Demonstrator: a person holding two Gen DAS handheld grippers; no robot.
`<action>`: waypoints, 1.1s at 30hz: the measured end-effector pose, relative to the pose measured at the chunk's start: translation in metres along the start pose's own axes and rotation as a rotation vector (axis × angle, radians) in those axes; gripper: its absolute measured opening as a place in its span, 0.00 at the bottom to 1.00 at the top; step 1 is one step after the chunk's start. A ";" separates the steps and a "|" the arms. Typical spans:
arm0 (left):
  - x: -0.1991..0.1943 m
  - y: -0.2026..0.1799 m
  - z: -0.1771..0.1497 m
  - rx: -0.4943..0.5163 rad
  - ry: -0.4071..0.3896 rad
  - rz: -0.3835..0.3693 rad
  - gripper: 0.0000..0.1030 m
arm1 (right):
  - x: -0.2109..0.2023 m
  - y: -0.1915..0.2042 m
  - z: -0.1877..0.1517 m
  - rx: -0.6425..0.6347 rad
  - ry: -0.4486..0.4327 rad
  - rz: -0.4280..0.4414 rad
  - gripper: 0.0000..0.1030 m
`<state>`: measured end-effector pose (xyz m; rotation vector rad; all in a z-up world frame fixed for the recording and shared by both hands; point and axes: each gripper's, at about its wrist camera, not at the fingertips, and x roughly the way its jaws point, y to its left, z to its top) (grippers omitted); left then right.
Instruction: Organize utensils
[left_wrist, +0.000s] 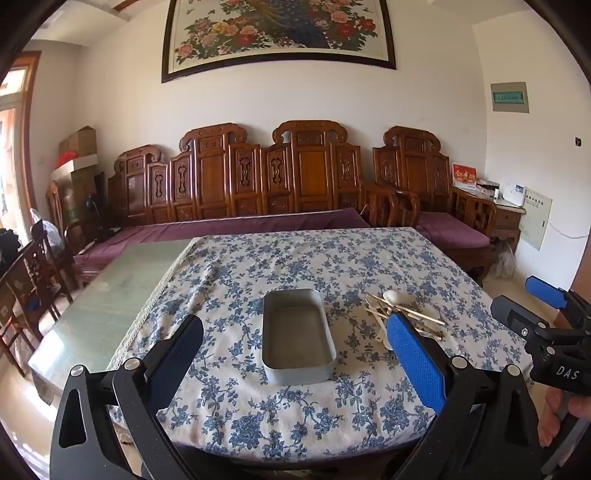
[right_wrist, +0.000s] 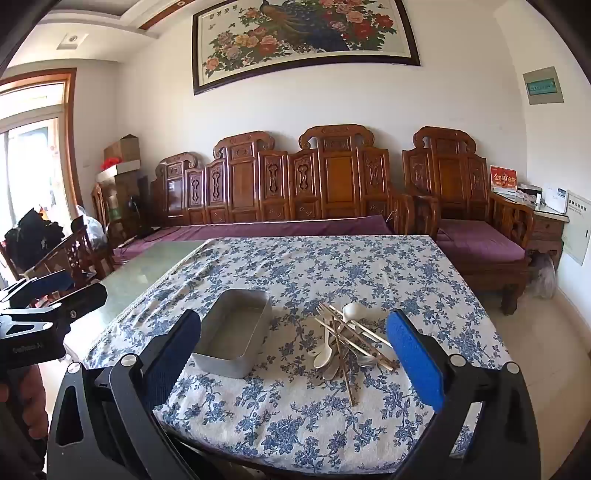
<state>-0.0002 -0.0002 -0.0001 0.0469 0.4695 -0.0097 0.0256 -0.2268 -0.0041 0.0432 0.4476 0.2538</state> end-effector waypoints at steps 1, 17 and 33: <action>-0.001 0.000 0.000 0.002 -0.005 0.002 0.94 | 0.000 0.000 0.000 0.000 0.000 0.000 0.98; 0.000 0.000 0.000 -0.005 0.002 -0.002 0.94 | 0.000 -0.001 -0.001 0.006 -0.006 0.003 0.98; -0.004 0.001 0.007 -0.005 -0.002 0.000 0.94 | -0.001 0.001 0.001 0.007 -0.009 0.004 0.98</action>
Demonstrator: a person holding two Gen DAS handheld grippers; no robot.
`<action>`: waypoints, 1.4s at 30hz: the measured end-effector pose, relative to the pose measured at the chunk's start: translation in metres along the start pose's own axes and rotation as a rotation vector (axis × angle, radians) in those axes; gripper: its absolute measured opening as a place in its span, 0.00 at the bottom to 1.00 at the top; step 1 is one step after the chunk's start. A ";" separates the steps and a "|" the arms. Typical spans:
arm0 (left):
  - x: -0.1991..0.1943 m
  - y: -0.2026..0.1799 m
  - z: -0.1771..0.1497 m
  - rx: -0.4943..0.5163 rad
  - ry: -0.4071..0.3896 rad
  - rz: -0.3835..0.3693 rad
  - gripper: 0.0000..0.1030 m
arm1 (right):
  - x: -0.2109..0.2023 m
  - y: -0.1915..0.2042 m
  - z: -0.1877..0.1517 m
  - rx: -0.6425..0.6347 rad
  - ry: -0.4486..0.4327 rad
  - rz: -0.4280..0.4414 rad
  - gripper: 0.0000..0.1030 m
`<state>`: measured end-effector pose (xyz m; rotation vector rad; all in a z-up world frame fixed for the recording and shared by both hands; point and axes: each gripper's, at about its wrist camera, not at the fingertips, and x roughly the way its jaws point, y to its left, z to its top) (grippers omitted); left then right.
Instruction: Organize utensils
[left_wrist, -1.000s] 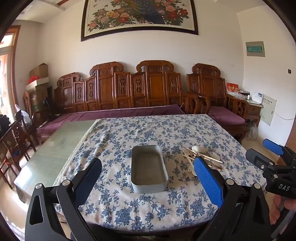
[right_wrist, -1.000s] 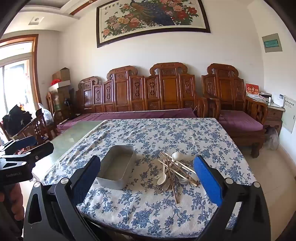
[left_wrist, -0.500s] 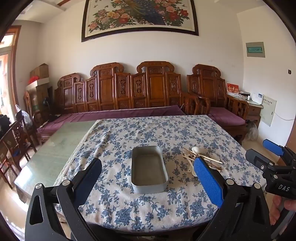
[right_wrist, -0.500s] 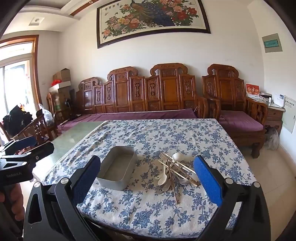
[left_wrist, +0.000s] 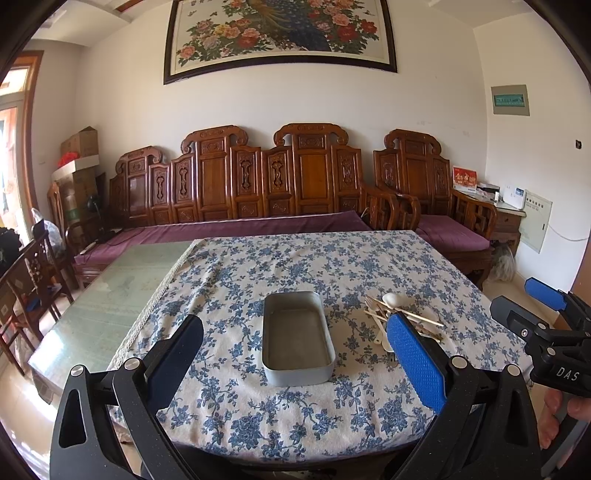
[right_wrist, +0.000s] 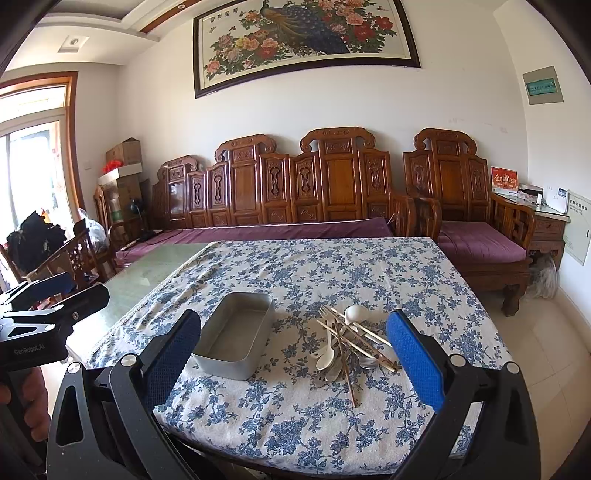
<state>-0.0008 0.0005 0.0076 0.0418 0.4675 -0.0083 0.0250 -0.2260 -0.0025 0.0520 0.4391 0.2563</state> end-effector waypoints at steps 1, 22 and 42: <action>0.000 0.000 0.000 0.000 0.000 -0.001 0.94 | 0.000 0.000 0.000 0.000 0.000 0.001 0.98; -0.005 -0.006 0.004 -0.008 -0.010 -0.008 0.94 | 0.000 0.000 0.000 0.002 -0.002 0.001 0.98; -0.007 -0.004 0.003 -0.012 -0.013 -0.012 0.94 | 0.000 0.000 0.000 0.004 -0.003 0.002 0.98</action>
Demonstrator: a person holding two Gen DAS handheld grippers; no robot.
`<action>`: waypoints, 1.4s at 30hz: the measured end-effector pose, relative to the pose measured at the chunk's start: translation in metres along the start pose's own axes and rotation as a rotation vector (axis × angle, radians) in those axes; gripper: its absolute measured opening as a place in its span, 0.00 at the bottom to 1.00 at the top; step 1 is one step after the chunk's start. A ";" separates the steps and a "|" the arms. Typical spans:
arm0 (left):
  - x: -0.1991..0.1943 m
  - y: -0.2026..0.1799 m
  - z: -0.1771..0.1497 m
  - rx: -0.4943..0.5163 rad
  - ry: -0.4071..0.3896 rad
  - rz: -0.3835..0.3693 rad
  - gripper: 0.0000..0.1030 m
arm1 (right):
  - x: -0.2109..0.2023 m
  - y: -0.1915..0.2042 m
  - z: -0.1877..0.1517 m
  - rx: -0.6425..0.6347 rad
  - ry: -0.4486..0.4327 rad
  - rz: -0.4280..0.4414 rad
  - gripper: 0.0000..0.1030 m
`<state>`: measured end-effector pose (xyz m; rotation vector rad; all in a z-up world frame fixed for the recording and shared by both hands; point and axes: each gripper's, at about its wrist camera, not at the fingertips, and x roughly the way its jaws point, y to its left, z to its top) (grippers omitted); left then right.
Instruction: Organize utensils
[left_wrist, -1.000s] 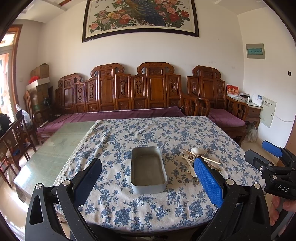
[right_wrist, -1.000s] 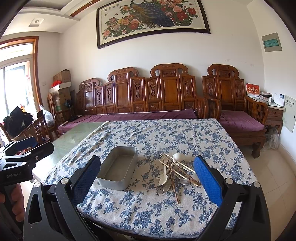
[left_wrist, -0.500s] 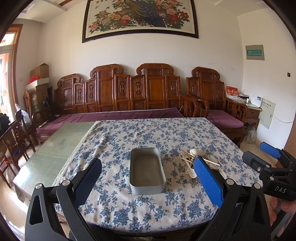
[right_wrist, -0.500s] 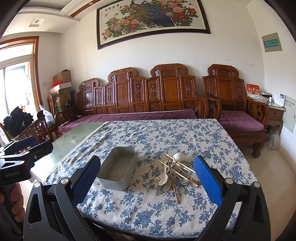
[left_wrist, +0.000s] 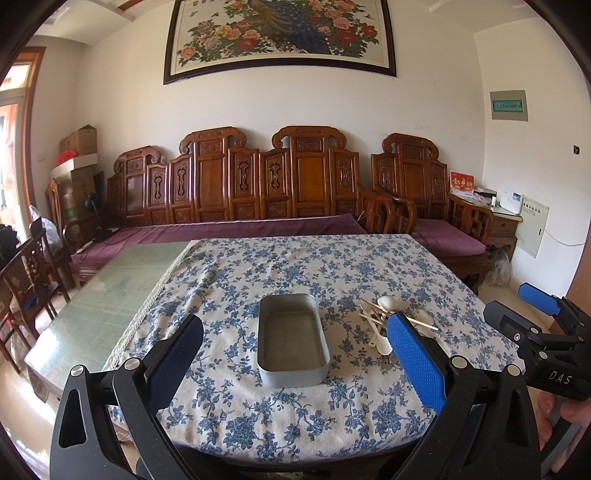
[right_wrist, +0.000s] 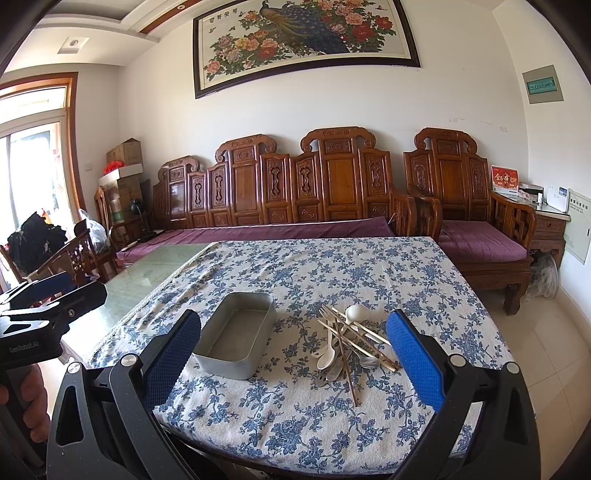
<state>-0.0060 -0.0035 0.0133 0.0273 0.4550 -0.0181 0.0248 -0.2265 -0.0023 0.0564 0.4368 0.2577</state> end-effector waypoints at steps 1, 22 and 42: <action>0.000 0.001 0.000 -0.001 0.000 0.000 0.94 | 0.000 0.000 0.000 -0.001 -0.001 0.000 0.98; 0.006 -0.002 -0.005 -0.002 0.013 -0.011 0.94 | -0.005 0.003 0.004 -0.001 0.008 0.005 0.98; 0.098 -0.009 -0.035 0.039 0.196 -0.129 0.94 | 0.080 -0.051 -0.023 0.001 0.124 -0.028 0.88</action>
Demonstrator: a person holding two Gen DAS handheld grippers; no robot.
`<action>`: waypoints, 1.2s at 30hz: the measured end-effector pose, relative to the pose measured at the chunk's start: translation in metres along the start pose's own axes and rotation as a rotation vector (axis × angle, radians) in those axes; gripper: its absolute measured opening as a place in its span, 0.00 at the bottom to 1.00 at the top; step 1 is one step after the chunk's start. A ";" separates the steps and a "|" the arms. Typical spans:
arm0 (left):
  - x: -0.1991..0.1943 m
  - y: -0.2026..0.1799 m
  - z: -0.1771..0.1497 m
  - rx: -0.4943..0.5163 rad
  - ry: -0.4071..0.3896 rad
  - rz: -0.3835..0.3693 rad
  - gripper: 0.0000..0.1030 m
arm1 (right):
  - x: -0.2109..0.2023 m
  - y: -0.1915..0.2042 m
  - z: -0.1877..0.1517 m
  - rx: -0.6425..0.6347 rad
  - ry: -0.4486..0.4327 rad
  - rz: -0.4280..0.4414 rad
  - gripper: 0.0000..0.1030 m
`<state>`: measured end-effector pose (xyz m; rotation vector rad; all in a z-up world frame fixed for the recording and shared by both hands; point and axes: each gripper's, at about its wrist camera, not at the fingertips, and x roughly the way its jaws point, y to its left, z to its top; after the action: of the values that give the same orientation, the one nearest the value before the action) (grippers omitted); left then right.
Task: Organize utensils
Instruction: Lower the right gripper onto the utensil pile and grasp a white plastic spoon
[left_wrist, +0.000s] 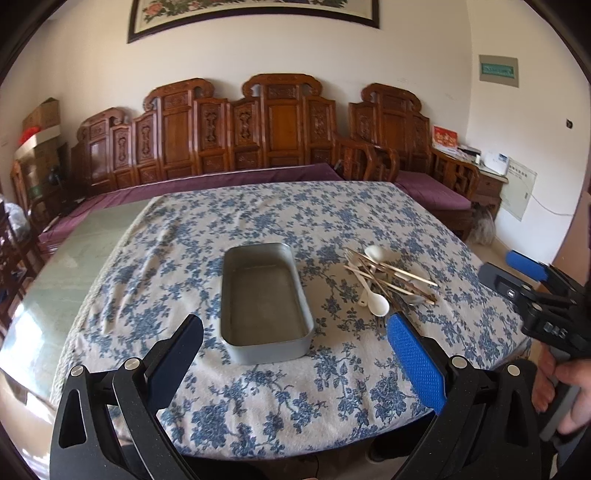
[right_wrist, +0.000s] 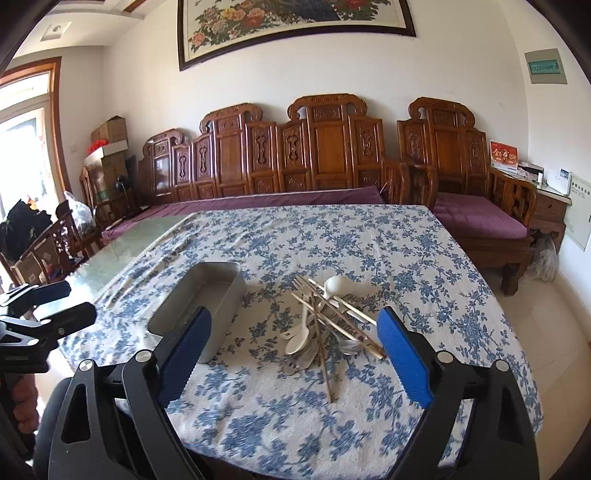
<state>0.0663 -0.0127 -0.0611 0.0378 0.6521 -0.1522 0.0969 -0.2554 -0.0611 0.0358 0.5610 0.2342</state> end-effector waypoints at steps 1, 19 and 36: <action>0.004 -0.002 0.001 0.008 0.006 -0.008 0.94 | 0.007 -0.004 0.001 -0.002 0.010 -0.004 0.87; 0.116 -0.050 0.009 0.086 0.208 -0.209 0.65 | 0.132 -0.079 -0.020 0.095 0.205 0.045 0.38; 0.229 -0.118 0.000 0.123 0.371 -0.291 0.27 | 0.148 -0.100 -0.036 0.163 0.245 0.067 0.37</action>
<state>0.2283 -0.1588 -0.1987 0.0909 1.0168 -0.4735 0.2197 -0.3198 -0.1788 0.1856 0.8227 0.2595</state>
